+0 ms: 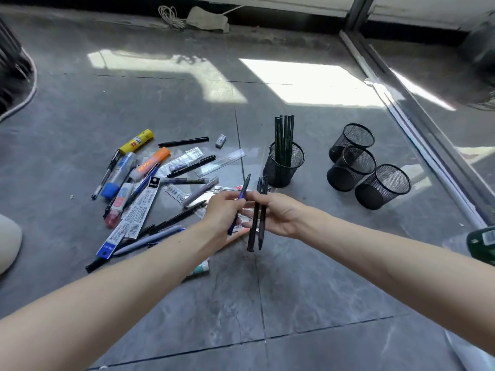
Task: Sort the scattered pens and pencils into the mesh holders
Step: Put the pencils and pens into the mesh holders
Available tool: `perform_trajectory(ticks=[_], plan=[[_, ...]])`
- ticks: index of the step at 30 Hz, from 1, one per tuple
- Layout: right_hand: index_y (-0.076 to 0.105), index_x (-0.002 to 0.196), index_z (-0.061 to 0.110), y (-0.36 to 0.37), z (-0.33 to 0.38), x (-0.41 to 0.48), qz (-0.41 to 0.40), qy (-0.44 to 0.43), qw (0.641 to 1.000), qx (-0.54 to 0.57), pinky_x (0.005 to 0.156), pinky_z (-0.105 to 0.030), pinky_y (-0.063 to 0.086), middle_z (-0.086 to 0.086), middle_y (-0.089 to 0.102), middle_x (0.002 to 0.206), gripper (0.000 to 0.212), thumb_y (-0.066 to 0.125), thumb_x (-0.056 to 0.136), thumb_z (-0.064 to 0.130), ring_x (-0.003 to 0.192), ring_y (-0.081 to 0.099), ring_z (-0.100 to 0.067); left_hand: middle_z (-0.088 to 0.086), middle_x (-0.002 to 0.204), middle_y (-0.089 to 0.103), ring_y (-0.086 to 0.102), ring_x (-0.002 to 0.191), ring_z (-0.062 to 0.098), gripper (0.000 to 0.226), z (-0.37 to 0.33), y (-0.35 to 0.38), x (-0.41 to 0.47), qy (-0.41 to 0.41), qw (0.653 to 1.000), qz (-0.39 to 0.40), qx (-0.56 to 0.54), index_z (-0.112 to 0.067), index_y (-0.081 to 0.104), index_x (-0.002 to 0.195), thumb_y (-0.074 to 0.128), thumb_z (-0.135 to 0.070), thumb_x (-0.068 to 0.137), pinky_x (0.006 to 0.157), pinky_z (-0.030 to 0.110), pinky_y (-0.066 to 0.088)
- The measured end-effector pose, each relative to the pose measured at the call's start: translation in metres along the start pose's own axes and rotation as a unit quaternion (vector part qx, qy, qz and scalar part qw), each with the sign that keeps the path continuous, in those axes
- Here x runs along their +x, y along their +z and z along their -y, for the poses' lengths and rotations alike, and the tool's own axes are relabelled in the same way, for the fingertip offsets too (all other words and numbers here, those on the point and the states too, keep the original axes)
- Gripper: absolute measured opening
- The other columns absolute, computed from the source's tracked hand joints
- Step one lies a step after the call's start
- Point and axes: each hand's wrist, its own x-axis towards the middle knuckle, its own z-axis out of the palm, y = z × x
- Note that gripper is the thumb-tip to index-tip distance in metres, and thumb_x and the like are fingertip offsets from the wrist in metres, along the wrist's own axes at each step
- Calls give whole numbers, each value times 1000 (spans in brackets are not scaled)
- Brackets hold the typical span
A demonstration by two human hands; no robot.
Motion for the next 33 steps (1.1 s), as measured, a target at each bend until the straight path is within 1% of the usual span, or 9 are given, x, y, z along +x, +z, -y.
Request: perform_trajectory(ticks=[7,11,13,16,21,24,26,30,33], plan=[[56,85,7,4,-3,-5,-38,-10,998,46,61,-37,57,-11,68,66,33,34,103,24,57,67,-19,-2,49,50,41,33,3,23,16,6,-4,2,986,89,144,-15,54,73,51,-17,95,37,13,27],[59,112,9,3,-11,-4,-61,-124,965,-225,78,-38,49,-16,63,113,26,40,102,24,92,63,-24,5,66,55,45,53,12,21,1,-6,5,-50,986,49,154,-12,58,80,47,-16,96,50,23,32],[54,131,8,-7,-18,-1,-110,-341,774,-523,103,-40,36,-22,45,139,37,42,96,8,124,46,-33,4,66,54,50,54,14,18,-8,-20,12,-82,988,37,122,-10,54,87,41,-14,98,57,26,37],[35,144,7,-20,-19,-4,10,-536,464,-705,115,-44,23,-28,23,150,75,31,71,-11,139,25,-37,10,81,58,55,63,16,21,-12,-33,13,-115,978,134,112,-7,56,103,43,-21,95,57,27,43],[15,148,16,-26,-28,-11,90,-547,332,-763,120,-41,7,-17,7,156,83,33,71,-6,146,-5,-26,10,96,63,66,74,11,30,0,-26,1,-148,958,243,45,-12,59,104,30,-19,102,58,22,52],[14,149,21,-31,-33,-10,80,-559,277,-778,119,-40,-1,-10,2,157,79,35,75,3,145,-14,-22,6,98,69,66,92,18,25,12,-23,-5,-147,937,317,29,-18,59,102,34,-19,100,81,35,51],[9,151,22,-35,-35,-5,66,-561,266,-781,119,-41,-6,-8,-7,158,72,37,85,13,145,-16,-20,3,103,70,64,98,22,22,14,-25,-8,-144,925,350,43,-21,61,106,47,-29,91,82,40,50],[12,149,12,-38,-37,-1,49,-542,355,-760,118,-42,-6,-10,-1,158,75,41,82,29,145,-13,-17,11,105,66,65,91,23,24,19,-25,-5,-99,942,316,51,-17,61,111,56,-26,89,78,40,53],[2,150,6,-33,-33,-4,-30,-471,540,-697,117,-39,-11,-14,-13,156,95,47,68,24,144,-18,-15,14,88,62,69,67,17,15,19,-15,0,-64,982,177,8,-3,57,102,44,-3,96,60,29,57]])
